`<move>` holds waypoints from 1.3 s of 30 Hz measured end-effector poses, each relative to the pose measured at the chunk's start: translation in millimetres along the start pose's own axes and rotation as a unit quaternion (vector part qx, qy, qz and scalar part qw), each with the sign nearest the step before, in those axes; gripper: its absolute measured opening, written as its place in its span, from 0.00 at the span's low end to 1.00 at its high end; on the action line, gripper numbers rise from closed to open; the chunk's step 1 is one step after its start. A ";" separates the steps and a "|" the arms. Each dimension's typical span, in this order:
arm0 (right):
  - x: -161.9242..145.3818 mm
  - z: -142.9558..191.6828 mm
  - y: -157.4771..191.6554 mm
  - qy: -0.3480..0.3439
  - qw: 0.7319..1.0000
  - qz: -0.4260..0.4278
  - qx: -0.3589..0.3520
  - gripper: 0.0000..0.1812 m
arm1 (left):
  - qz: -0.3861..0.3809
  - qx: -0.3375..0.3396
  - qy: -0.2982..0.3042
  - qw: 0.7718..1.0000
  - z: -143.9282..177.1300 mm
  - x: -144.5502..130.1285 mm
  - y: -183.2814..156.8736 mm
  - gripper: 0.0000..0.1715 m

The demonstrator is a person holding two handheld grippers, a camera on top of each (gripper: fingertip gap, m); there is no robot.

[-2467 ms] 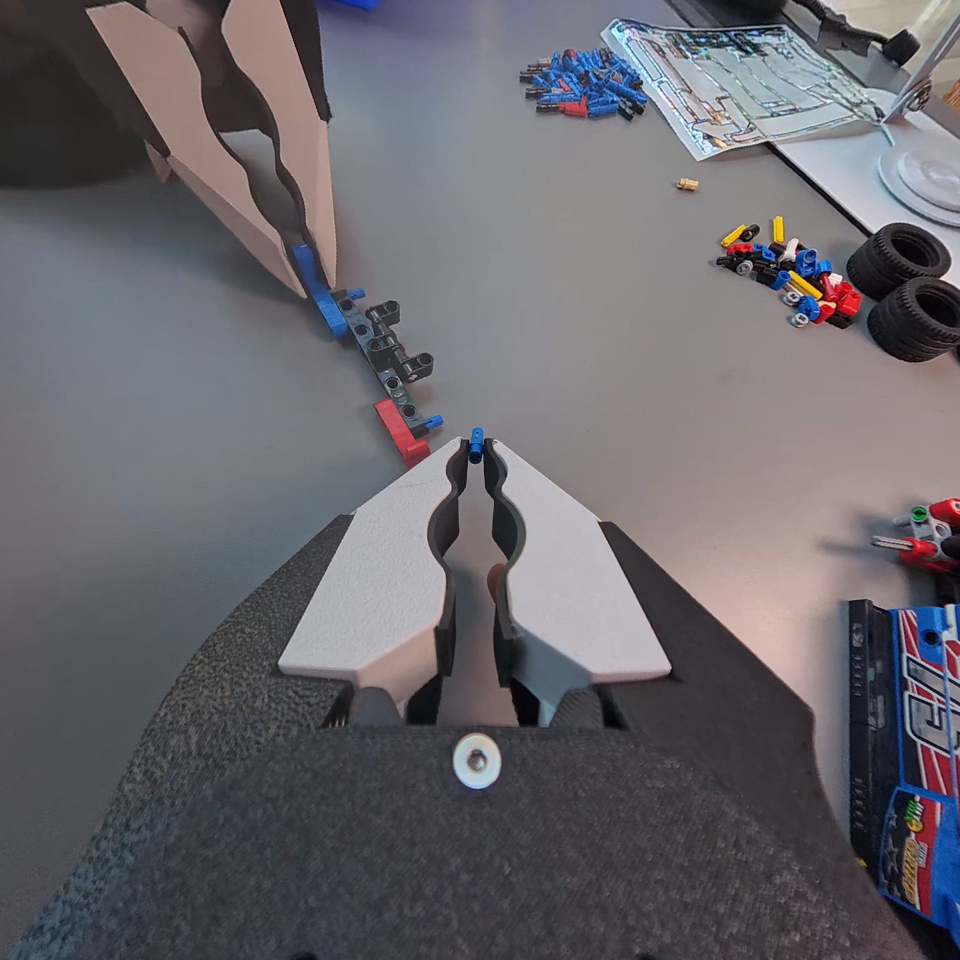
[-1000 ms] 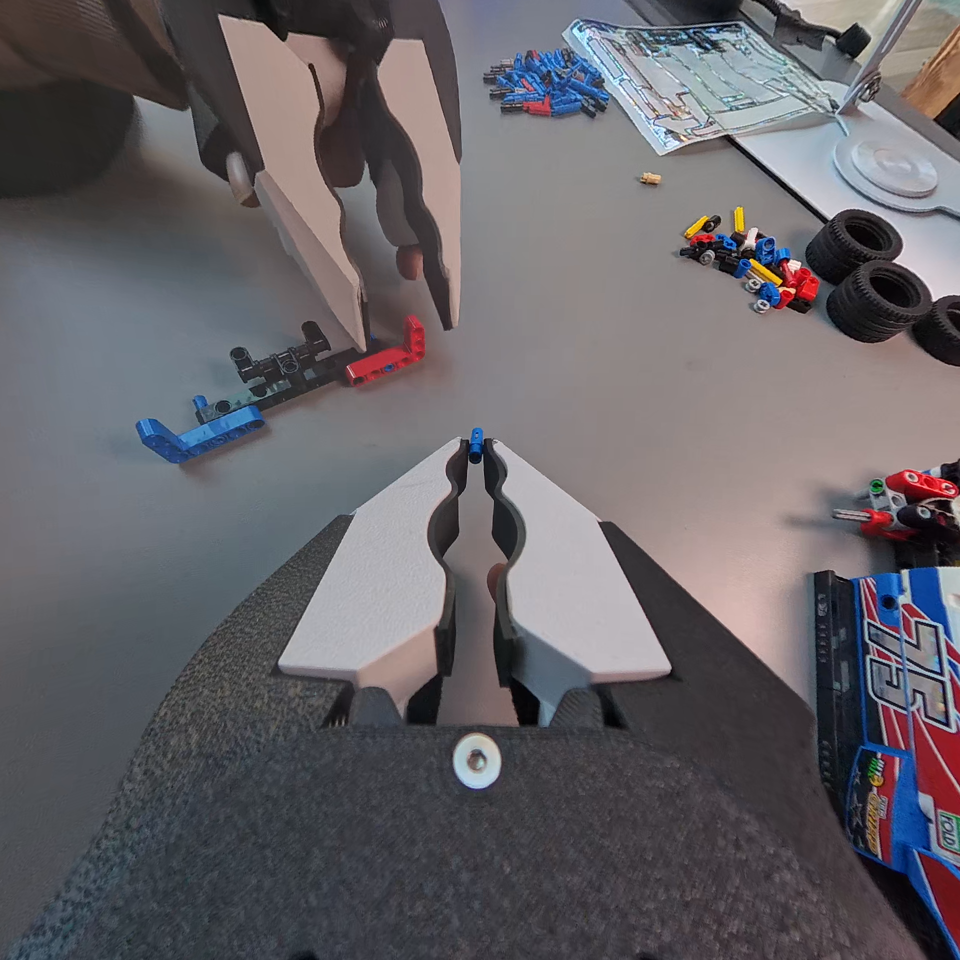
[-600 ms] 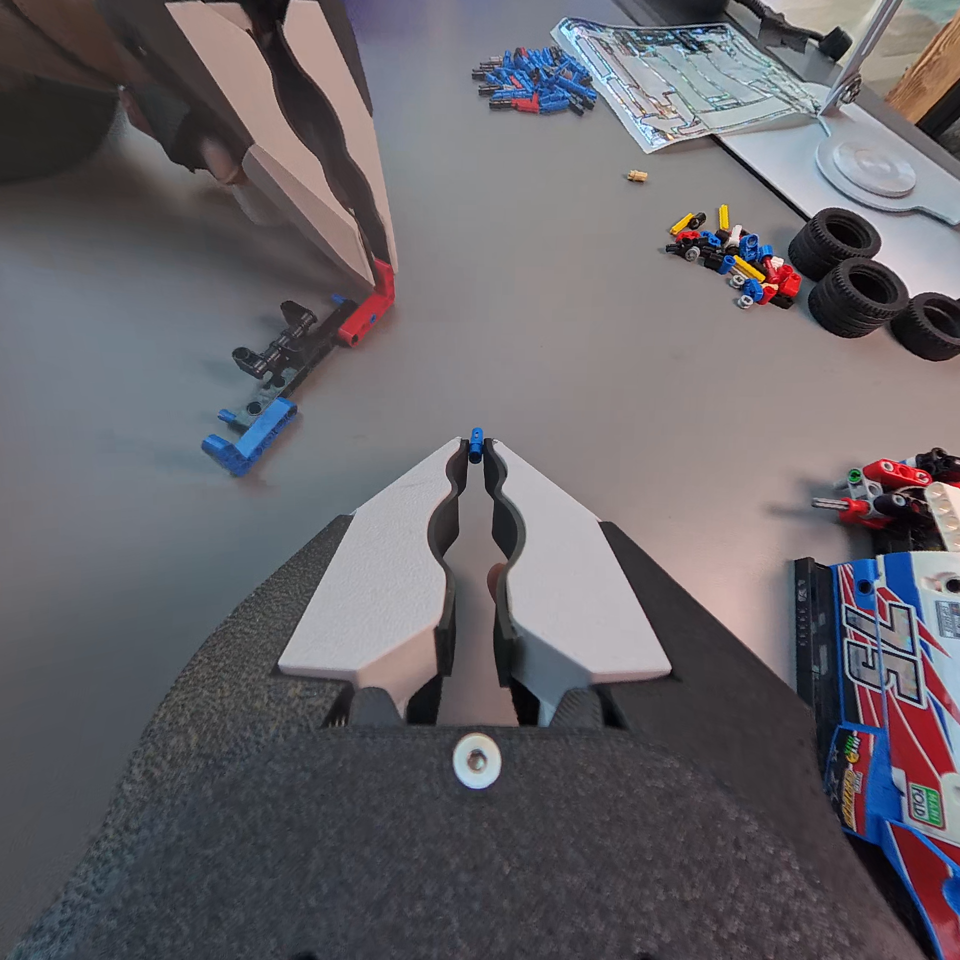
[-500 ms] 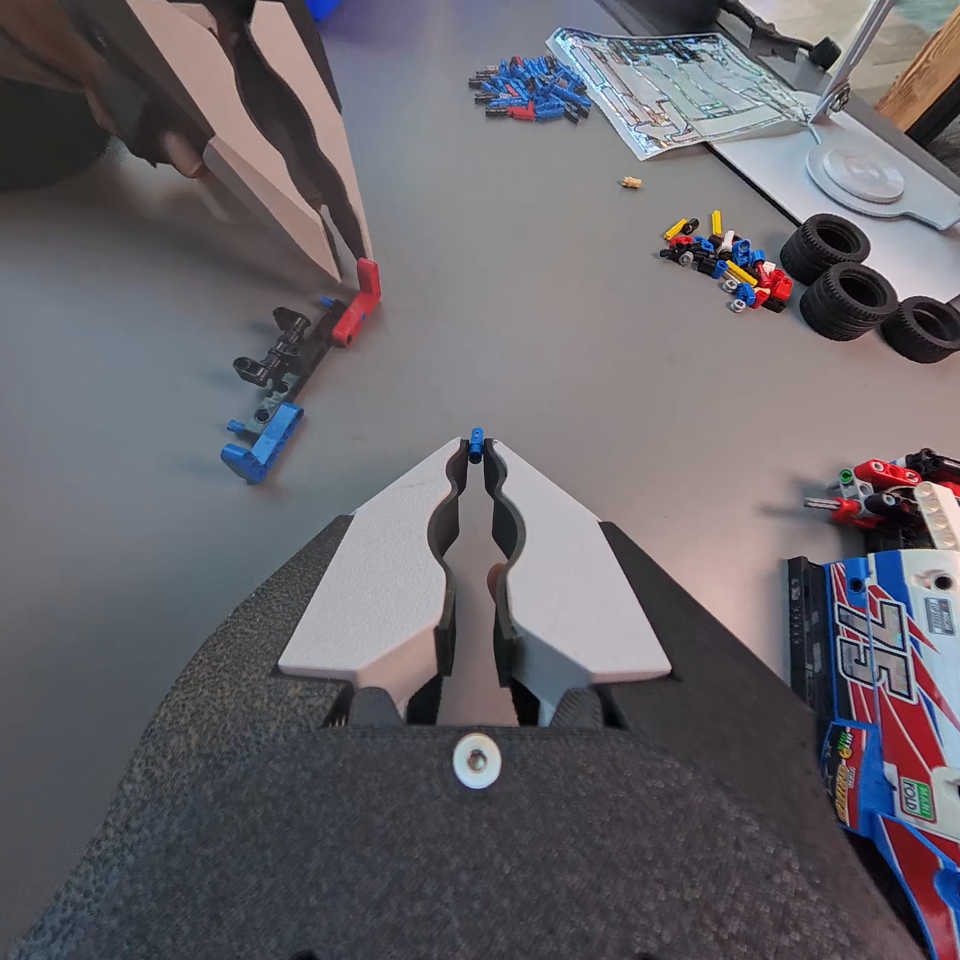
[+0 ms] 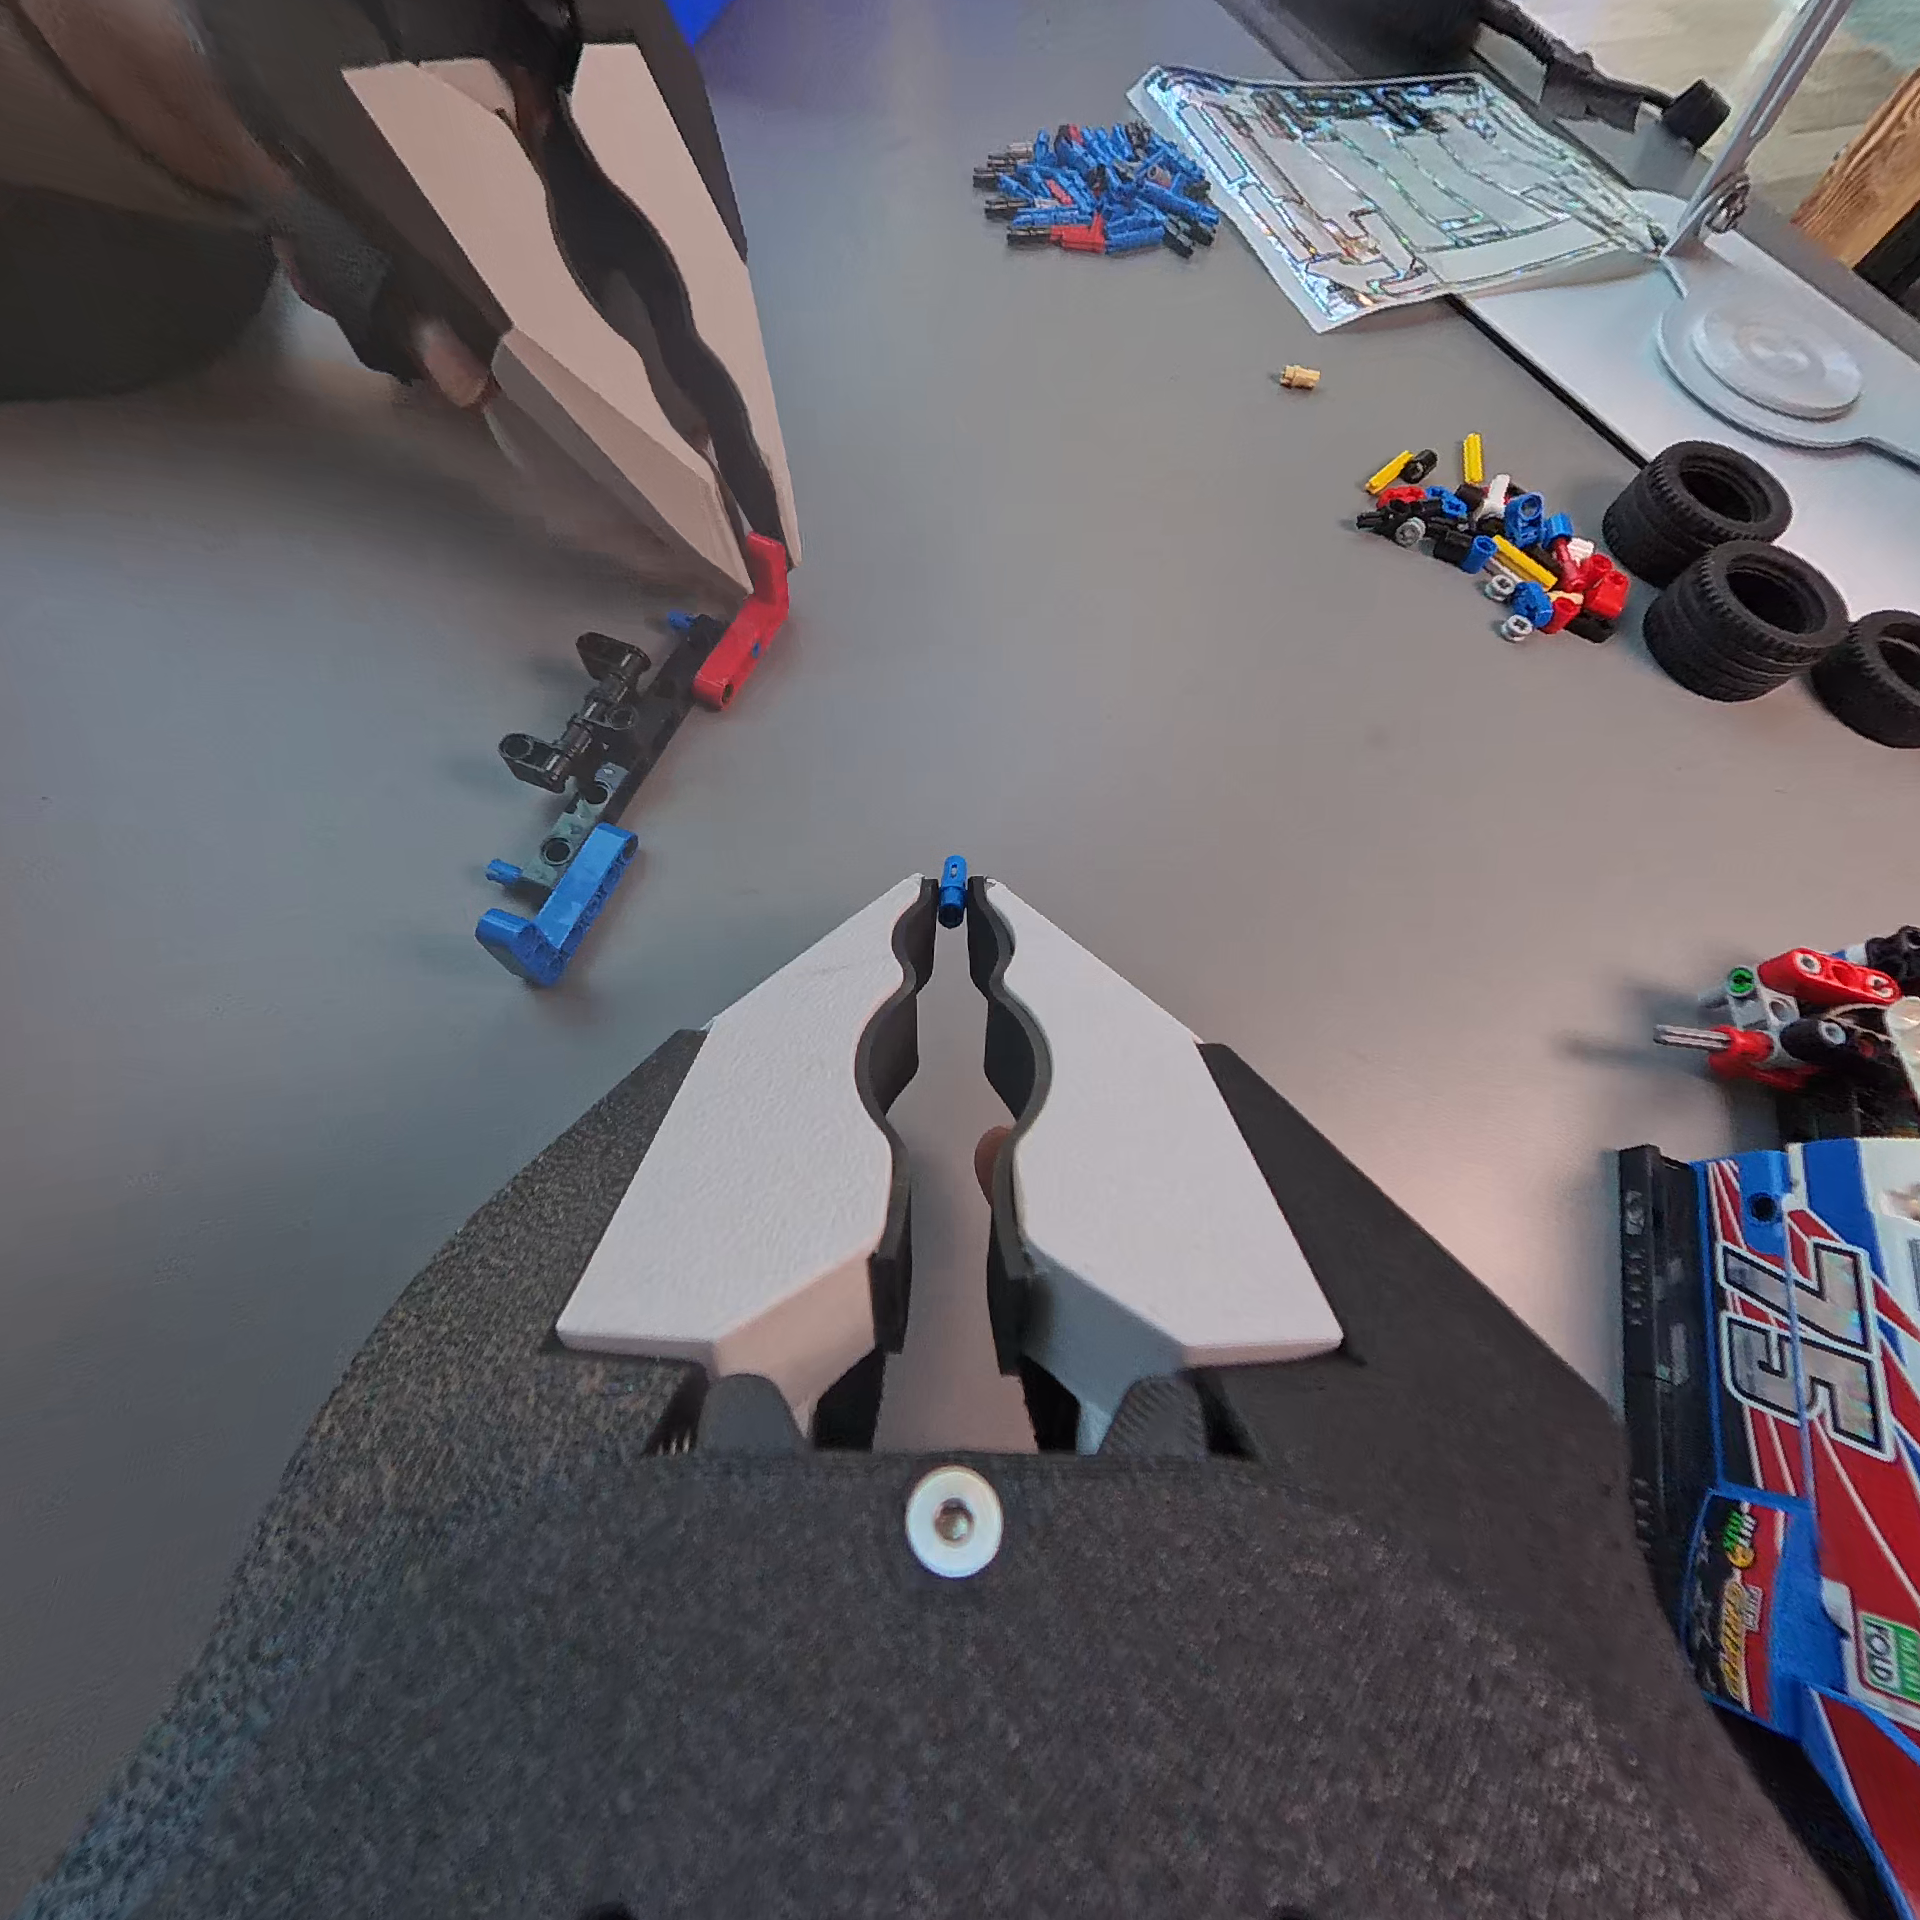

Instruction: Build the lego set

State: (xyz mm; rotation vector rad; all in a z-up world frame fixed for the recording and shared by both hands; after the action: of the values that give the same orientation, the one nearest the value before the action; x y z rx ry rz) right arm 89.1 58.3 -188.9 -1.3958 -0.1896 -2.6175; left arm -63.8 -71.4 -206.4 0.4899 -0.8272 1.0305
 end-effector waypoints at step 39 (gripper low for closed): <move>-3.0 -3.6 42.5 0.030 0.990 0.054 0.129 0.02 | 0.020 0.021 -0.020 0.999 19.1 -10.5 -1.6 0.06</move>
State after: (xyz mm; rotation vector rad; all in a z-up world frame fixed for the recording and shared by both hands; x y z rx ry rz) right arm 96.7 16.4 -192.0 -1.2031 -0.4172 -2.4405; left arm -72.1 -91.4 -203.1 0.5335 -0.8542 1.0793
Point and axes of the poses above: each gripper's, where its closed fingertips meet, z back along the fingers, x out of its top, y = z × x across the jaws, the point moved 7 cm from there along z, back along the fingers, and after that the axes turned 10 degrees about -z, right-handed, at the moved point
